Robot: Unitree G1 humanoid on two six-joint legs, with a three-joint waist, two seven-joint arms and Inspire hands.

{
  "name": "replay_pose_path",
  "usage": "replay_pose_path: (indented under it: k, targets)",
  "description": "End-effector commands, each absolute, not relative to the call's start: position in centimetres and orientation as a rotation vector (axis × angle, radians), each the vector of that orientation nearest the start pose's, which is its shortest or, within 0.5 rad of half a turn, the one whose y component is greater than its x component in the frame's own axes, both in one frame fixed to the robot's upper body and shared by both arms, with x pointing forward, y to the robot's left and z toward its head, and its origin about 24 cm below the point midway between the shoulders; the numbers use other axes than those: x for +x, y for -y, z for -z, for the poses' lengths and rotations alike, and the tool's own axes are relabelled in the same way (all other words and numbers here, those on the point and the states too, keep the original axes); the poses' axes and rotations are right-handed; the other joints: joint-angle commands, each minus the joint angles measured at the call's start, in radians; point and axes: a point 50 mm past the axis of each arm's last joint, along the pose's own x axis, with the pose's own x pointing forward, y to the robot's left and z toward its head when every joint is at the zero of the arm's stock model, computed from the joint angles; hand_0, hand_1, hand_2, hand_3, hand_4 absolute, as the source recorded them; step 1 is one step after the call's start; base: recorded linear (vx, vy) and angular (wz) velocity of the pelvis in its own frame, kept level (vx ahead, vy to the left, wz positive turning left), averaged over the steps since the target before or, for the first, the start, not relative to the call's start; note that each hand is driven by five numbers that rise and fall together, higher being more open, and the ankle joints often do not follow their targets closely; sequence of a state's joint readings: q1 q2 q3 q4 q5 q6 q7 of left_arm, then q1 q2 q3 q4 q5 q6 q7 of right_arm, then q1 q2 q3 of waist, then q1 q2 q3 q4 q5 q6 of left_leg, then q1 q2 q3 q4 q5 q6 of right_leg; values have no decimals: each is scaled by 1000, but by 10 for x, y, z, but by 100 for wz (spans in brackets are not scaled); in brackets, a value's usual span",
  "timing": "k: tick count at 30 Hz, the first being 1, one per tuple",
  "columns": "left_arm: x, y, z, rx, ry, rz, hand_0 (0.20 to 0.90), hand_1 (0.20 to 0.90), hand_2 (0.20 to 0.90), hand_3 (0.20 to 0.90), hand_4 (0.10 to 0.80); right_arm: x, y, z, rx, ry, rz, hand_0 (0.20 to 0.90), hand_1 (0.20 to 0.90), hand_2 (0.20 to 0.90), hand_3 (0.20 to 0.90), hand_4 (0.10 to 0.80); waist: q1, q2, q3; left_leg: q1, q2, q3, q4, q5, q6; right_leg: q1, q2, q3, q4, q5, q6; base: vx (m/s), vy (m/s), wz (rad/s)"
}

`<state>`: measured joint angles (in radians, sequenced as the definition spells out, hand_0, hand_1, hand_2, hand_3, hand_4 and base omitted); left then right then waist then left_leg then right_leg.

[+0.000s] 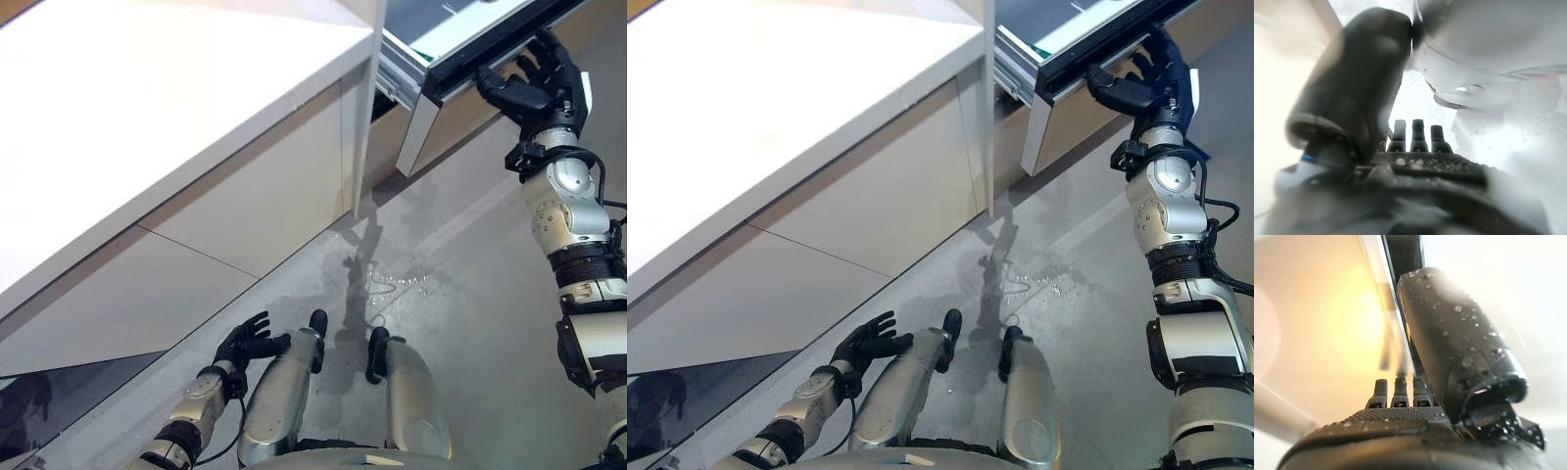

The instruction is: Put drinks into fridge and close the fridge

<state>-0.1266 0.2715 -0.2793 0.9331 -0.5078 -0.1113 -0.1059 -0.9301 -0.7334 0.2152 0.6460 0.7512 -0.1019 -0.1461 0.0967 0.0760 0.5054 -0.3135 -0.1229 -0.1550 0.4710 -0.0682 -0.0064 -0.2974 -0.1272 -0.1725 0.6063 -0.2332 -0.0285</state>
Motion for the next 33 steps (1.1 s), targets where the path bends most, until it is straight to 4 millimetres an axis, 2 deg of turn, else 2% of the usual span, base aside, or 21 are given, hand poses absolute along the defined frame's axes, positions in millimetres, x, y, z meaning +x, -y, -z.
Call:
replay_pose_path:
  k: [1, 11, 17, 21, 23, 24, 27, 28, 29, 30, 31, 33]
  targets:
    - [176, -230, 114, 19, -779, 45, 900, 900, 900, 900, 800, 378, 199, -324, -33, 650, -120, 900, 900, 900, 900, 800, 92, -65, -128, 51, -30, 42, -39, -80, 106, 49, -12, 56, -114, 106, 27, 41, -71, 26]
    - [168, -238, 118, 51, -821, 45, 900, 900, 900, 900, 800, 382, 230, -295, 65, 564, 36, 900, 900, 900, 900, 800, 71, -93, -184, 141, -1, 41, -155, -44, 95, 149, 5, 59, -296, 174, 51, 12, -74, 10]
    - [166, -238, 121, 27, -840, 37, 900, 900, 900, 900, 800, 375, 250, -249, 135, 480, 118, 900, 900, 900, 900, 800, 20, -105, -239, 202, 19, 86, -241, -27, 85, 202, 32, 85, -404, 208, 59, -60, -39, -15]
    - [158, -234, 126, -10, -867, 5, 900, 900, 900, 900, 800, 359, 248, -171, 173, 316, 128, 900, 900, 900, 900, 800, -24, -111, -285, 253, 35, 122, -296, -20, 77, 242, 52, 109, -462, 221, 58, -56, -20, -25]
    - [151, -233, 130, -35, -885, -23, 900, 900, 900, 900, 800, 344, 242, -124, 189, 204, 133, 900, 900, 900, 900, 800, -45, -114, -311, 279, 44, 139, -330, -12, 72, 260, 65, 118, -489, 228, 57, -47, -41, -32]
    - [150, -233, 131, -38, -889, -26, 900, 900, 900, 900, 800, 342, 240, -116, 186, 174, 136, 900, 900, 900, 900, 800, -49, -115, -317, 284, 46, 142, -337, -10, 71, 264, 67, 120, -494, 230, 57, -40, -42, -22]
    - [133, -230, 138, -75, -921, -60, 900, 900, 900, 900, 800, 302, 241, -43, 145, -33, 116, 900, 900, 900, 900, 800, -76, -117, -357, 322, 57, 163, -398, 10, 62, 291, 85, 131, -546, 243, 58, -36, -43, -31]
    - [128, -230, 140, -82, -930, -65, 900, 900, 900, 900, 800, 293, 241, -28, 143, -89, 112, 900, 900, 900, 900, 800, -80, -118, -365, 330, 60, 170, -410, 14, 60, 297, 88, 132, -557, 247, 57, -41, -48, -26]
    - [120, -231, 143, -96, -944, -79, 900, 900, 900, 900, 800, 273, 239, 2, 135, -196, 99, 900, 900, 900, 900, 800, -89, -119, -380, 342, 64, 179, -426, 20, 55, 307, 97, 134, -572, 250, 57, -25, -30, -24]
    - [119, -231, 143, -95, -945, -79, 900, 900, 900, 900, 800, 273, 239, 2, 135, -197, 99, 900, 900, 900, 900, 800, -89, -119, -380, 342, 64, 179, -427, 20, 55, 307, 97, 134, -573, 250, 57, -39, -42, -24]
    - [112, -232, 145, -105, -961, -90, 900, 900, 900, 900, 800, 254, 236, 31, 118, -324, 84, 900, 900, 900, 900, 800, -94, -121, -389, 358, 69, 187, -445, 25, 51, 321, 105, 131, -588, 250, 55, -44, -41, -11]
    - [106, -234, 148, -110, -977, -98, 900, 900, 900, 900, 800, 228, 236, 67, 87, -498, 78, 900, 900, 900, 900, 800, -95, -122, -404, 366, 71, 190, -463, 32, 47, 333, 113, 126, -606, 251, 53, -50, -41, -10]
